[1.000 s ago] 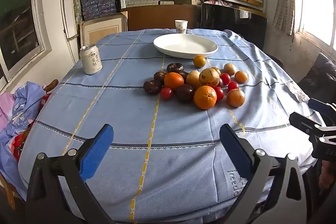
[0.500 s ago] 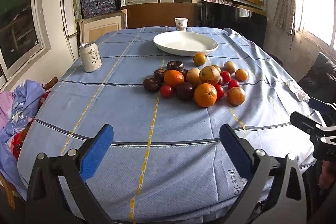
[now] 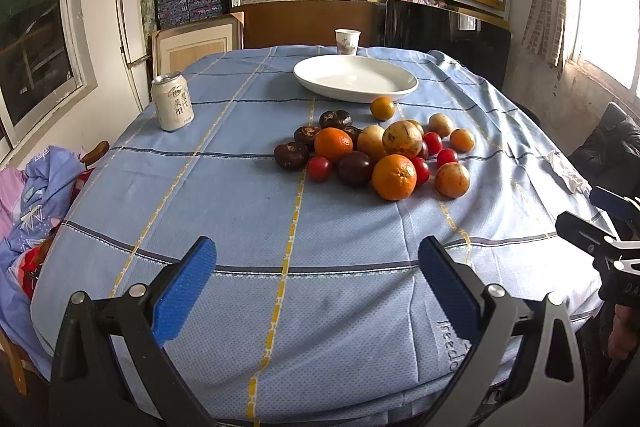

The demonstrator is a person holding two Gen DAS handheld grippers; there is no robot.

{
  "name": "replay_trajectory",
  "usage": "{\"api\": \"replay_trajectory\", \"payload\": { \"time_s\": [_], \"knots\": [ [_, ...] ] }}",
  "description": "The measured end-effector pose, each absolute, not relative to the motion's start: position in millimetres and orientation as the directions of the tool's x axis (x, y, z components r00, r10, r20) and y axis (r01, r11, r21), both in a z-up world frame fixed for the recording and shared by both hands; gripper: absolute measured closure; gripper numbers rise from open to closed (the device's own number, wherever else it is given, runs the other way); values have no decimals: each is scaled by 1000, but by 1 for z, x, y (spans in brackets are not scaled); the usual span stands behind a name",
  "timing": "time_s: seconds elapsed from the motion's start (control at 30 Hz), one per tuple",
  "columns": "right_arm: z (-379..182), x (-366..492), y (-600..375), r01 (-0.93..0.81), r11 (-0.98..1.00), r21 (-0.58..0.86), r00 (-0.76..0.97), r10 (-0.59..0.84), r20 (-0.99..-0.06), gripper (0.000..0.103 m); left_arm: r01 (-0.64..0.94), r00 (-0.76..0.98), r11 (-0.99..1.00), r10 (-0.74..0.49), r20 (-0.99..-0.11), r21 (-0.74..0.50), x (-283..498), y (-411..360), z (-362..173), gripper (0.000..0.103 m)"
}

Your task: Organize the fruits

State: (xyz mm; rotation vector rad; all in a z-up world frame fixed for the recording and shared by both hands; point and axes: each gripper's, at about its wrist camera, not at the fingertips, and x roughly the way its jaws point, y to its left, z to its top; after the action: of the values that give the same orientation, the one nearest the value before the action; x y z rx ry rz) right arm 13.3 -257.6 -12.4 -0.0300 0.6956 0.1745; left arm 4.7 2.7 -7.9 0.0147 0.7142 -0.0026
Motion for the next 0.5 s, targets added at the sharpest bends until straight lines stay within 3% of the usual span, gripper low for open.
{"api": "replay_trajectory", "payload": {
  "time_s": [0.5],
  "knots": [
    [-13, 13, -259, -173, 984, 30, 753, 152, -641, 3, 10, 750, 1000, -3, -662, 8, 5, 2, -10, 4]
  ]
}}
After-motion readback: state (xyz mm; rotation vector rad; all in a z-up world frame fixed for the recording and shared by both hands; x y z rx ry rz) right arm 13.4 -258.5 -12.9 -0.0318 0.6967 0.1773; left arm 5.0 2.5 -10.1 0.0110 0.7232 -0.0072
